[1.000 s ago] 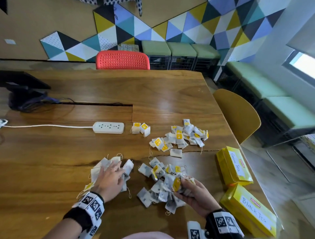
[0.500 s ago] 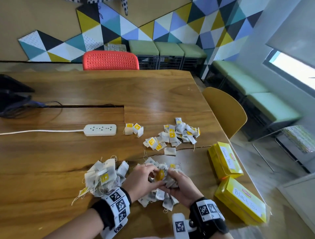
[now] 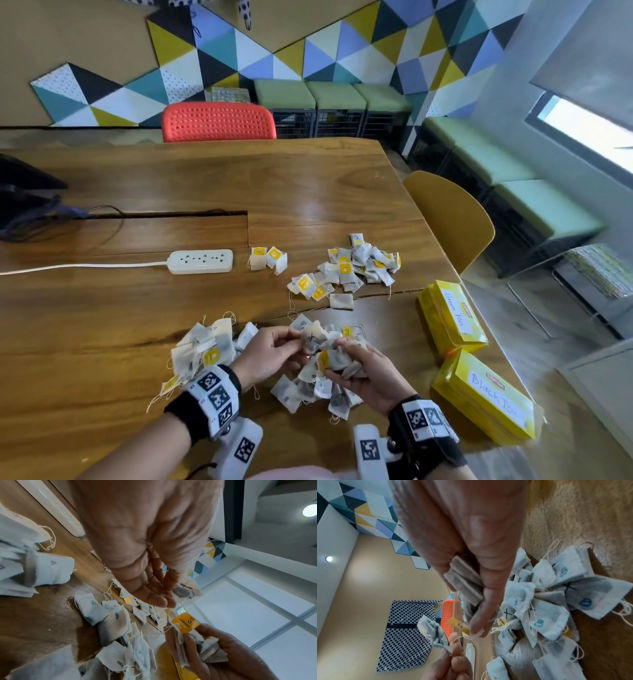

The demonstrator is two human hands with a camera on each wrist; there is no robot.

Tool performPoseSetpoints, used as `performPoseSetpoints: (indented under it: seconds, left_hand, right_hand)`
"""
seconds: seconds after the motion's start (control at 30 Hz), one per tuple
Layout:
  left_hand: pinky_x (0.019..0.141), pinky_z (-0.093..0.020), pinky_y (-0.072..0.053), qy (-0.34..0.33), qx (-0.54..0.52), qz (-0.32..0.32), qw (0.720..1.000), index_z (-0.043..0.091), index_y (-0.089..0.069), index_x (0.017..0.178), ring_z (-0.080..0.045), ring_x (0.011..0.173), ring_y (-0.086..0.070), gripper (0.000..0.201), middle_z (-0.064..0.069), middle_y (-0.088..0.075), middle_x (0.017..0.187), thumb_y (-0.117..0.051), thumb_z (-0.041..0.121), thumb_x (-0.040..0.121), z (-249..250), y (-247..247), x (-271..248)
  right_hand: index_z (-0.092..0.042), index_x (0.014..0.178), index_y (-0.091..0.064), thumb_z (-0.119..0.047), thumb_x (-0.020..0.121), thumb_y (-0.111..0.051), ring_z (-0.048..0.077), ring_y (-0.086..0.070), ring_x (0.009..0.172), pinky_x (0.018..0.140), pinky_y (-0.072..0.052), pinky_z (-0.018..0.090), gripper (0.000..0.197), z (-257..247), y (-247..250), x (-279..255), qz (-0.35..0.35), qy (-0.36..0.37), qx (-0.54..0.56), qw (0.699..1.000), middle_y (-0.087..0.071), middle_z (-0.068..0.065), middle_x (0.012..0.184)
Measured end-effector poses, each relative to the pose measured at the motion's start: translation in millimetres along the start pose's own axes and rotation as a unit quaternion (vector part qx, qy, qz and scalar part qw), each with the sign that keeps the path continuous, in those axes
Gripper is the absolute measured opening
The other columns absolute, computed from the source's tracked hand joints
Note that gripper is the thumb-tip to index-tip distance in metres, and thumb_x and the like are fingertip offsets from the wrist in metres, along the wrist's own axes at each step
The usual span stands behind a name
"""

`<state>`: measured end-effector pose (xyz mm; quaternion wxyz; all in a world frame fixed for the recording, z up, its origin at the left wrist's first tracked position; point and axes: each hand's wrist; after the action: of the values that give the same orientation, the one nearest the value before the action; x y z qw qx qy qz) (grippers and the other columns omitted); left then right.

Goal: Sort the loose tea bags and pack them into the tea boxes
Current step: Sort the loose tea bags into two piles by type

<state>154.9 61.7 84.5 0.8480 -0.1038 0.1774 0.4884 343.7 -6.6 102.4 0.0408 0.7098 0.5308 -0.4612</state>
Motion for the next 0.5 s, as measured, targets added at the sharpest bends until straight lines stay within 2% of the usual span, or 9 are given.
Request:
performPoseSetpoints:
  seconds: [0.07,0.17,0.3,0.37,0.43,0.5]
  left_hand:
    - [0.063,-0.021,-0.055,0.000,0.000,0.019,1.000,0.006,-0.067,0.103,-0.013,0.072,-0.070,0.014,-0.005,-0.073,0.082,-0.056,0.005,0.094,-2.8,2.1,0.8]
    - [0.065,-0.024,-0.057,-0.012,0.031,0.034,0.999,0.006,-0.069,0.099,-0.014,0.069,-0.070,0.012,-0.008,-0.074,0.079,-0.061,0.006,0.091,-6.2,6.4,1.2]
    - [0.065,-0.026,-0.058,-0.035,0.115,0.046,0.992,0.006,-0.073,0.094,-0.020,0.070,-0.072,0.009,-0.006,-0.074,0.078,-0.066,0.007,0.088,-10.9,7.9,3.2]
    - [0.065,-0.026,-0.058,-0.045,0.144,0.058,0.987,0.008,-0.073,0.094,-0.017,0.068,-0.072,0.009,-0.005,-0.074,0.075,-0.066,0.009,0.088,-11.9,8.3,5.1]
    - [0.064,-0.020,-0.056,-0.057,0.176,0.051,0.981,0.011,-0.073,0.097,-0.011,0.067,-0.071,0.011,-0.002,-0.074,0.076,-0.066,0.011,0.089,-12.6,8.7,7.6]
    - [0.064,-0.010,-0.049,-0.072,0.248,0.026,0.966,0.015,-0.072,0.105,-0.002,0.068,-0.066,0.017,0.006,-0.071,0.086,-0.065,0.015,0.090,-12.8,7.4,9.3]
  right_hand:
    - [0.005,0.110,-0.060,-0.007,0.093,-0.057,0.039,-0.065,0.097,0.074,-0.060,0.044,0.021,-0.1,0.2,0.0,-0.002,-0.001,0.001,1.000,-0.062,0.028,0.111]
    - [0.004,0.109,-0.060,-0.007,0.092,-0.059,0.039,-0.065,0.099,0.076,-0.059,0.045,0.021,0.7,2.7,1.5,-0.001,0.002,0.008,1.000,-0.062,0.028,0.113]
    - [0.006,0.114,-0.058,-0.005,0.091,-0.059,0.040,-0.063,0.101,0.072,-0.060,0.043,0.025,1.9,10.7,4.7,0.031,0.017,0.042,0.999,-0.059,0.030,0.117]
    - [0.006,0.117,-0.057,-0.006,0.092,-0.058,0.039,-0.064,0.098,0.070,-0.061,0.041,0.027,1.6,15.0,6.0,0.045,0.023,0.061,0.997,-0.060,0.028,0.114]
    - [0.004,0.115,-0.058,-0.006,0.093,-0.057,0.037,-0.064,0.096,0.069,-0.061,0.041,0.024,-0.5,19.4,6.0,0.050,0.030,0.076,0.995,-0.060,0.027,0.112]
    - [0.003,0.108,-0.059,-0.006,0.094,-0.055,0.038,-0.064,0.097,0.069,-0.060,0.042,0.018,-3.4,21.7,4.3,0.045,0.034,0.083,0.995,-0.060,0.028,0.113]
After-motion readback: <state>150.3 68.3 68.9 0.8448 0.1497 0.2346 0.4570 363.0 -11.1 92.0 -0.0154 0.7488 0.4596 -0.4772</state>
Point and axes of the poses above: each hand's wrist, its own x-axis towards the middle knuckle, its own y-axis out of the back of the hand, z = x × y
